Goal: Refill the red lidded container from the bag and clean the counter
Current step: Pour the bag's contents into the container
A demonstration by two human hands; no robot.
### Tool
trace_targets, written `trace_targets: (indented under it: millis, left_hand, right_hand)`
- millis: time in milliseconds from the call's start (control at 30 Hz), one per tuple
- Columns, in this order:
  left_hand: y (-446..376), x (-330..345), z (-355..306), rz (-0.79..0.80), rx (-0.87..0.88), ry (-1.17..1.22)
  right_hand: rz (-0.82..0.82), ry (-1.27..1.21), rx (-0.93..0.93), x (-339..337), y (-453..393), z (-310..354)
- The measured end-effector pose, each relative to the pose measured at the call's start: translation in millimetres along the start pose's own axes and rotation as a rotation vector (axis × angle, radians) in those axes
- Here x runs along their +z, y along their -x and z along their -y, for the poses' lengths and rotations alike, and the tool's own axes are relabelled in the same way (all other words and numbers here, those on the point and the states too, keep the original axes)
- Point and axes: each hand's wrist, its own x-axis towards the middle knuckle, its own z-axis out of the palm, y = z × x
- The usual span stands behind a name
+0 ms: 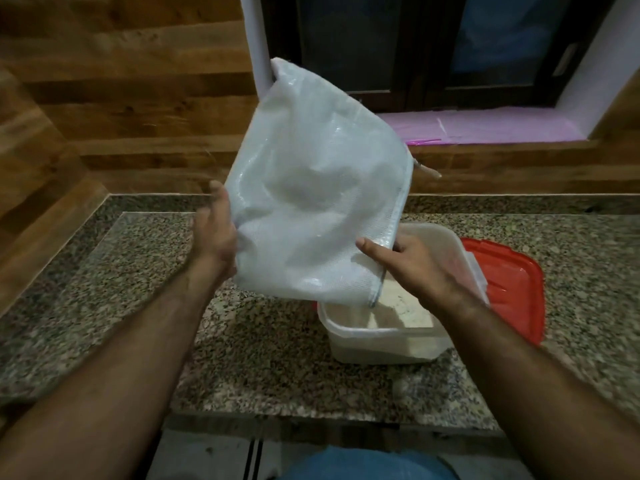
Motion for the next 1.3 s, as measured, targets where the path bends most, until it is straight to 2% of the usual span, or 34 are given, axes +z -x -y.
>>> trace_targets:
  millis: [200, 367, 467, 567, 633, 700, 767, 800, 867, 967, 1133, 1233, 1300]
  left_hand:
    - [-12, 33, -41, 0.153, 0.387, -0.241]
    - [-20, 44, -66, 0.139, 0.603, -0.378]
    - [-20, 46, -76, 0.172, 0.691, -0.449]
    - [-16, 47, -84, 0.19, 0.797, -0.552]
    - [-10, 52, -90, 0.208, 0.862, -0.639]
    - [-4, 59, -95, 0.24, 0.94, -0.696]
    - [5, 65, -101, 0.272, 1.013, -0.73]
    - [9, 68, -103, 0.282, 1.049, -0.747]
    - [17, 74, -105, 0.304, 1.124, -0.773]
    - [23, 79, -105, 0.311, 1.247, -0.789]
    - [20, 70, -110, 0.265, 1.375, -0.902]
    - [12, 53, -112, 0.231, 1.36, -1.031]
    - [6, 44, -115, 0.174, 1.347, -1.035]
  right_hand:
    - [0.323, -0.154, 0.193, -11, 24, -12]
    - [0.477, 0.517, 0.251, -27, 23, 2]
    - [0.331, 0.632, 0.171, -61, 21, 15]
    - [0.194, 0.756, -0.001, -89, 24, 38]
    - [0.026, 0.692, -0.22, -90, 25, 59]
    - [-0.152, 0.688, -0.562, -82, 22, 77]
    - [-0.301, 0.82, -0.818, -72, 13, 91]
    - [-0.373, 0.916, -0.862, -66, 8, 96]
    - [-0.461, 1.079, -0.823, -57, -1, 104]
    - [-0.467, 1.197, -0.719, -50, -9, 115]
    - [-0.502, 1.086, -0.808, -55, -14, 107]
    - [-0.554, 1.042, -0.805, -60, -16, 107]
    - [-0.575, 1.028, -0.825, -59, -21, 108]
